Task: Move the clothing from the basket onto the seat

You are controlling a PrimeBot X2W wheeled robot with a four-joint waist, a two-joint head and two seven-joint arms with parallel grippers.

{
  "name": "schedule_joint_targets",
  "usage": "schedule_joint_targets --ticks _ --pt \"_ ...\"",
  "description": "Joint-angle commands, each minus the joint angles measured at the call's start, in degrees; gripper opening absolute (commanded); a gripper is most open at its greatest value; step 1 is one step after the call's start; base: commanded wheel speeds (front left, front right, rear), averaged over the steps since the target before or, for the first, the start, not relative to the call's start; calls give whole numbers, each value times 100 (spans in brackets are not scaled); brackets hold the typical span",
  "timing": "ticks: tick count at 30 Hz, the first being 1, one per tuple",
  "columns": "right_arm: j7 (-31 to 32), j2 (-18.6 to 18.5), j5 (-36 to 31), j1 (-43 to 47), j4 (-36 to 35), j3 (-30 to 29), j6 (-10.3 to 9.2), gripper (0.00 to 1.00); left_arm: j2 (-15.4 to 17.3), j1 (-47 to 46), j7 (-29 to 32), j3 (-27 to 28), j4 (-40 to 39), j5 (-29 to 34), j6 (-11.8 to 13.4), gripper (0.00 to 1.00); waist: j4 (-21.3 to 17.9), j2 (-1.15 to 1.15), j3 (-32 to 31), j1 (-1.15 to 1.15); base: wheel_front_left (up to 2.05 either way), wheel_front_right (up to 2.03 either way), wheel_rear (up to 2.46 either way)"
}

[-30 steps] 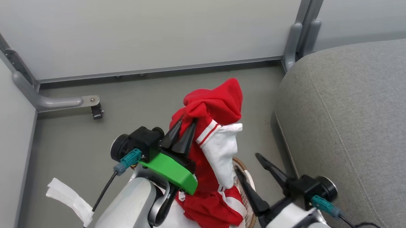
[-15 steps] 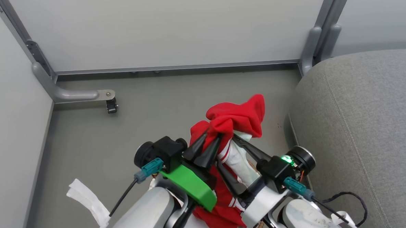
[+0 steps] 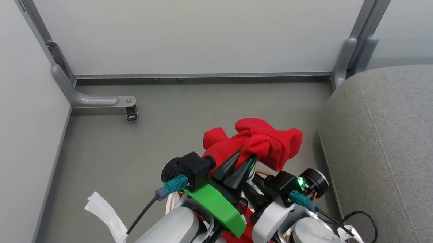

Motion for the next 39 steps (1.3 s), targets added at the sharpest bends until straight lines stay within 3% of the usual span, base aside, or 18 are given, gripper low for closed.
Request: schedule_joint_targets --ticks 1,3,5,16,27,32,39 --pt "-10 2 49 59 24 -31 0 0 4 -26 -7 26 14 4 21 0 -19 0 0 0 0 0 0" --pt "-10 0 76 107 21 -58 -1 0 4 -33 -7 82 55 127 81 0 -77 0 8 0 0 0 0" --pt "-10 -29 93 135 -22 -81 -1 0 5 -50 -5 81 167 358 147 100 -195 0 35 0 0 0 0" --pt "-11 -281 220 301 -356 -452 -1 0 8 36 -6 379 288 887 115 100 -1427 0 322 0 0 0 0" --pt "-11 -579 304 406 -423 -697 -3 0 14 35 -6 588 350 935 44 100 -2778 0 516 0 0 0 0" --pt "-11 -875 292 62 -433 -726 -3 0 16 -41 -6 543 386 922 30 100 -3002 0 602 0 0 0 0" --pt "-11 -1485 147 -1049 -370 -1021 -3 0 17 -238 -6 394 531 944 23 100 -2898 0 960 0 0 0 0"
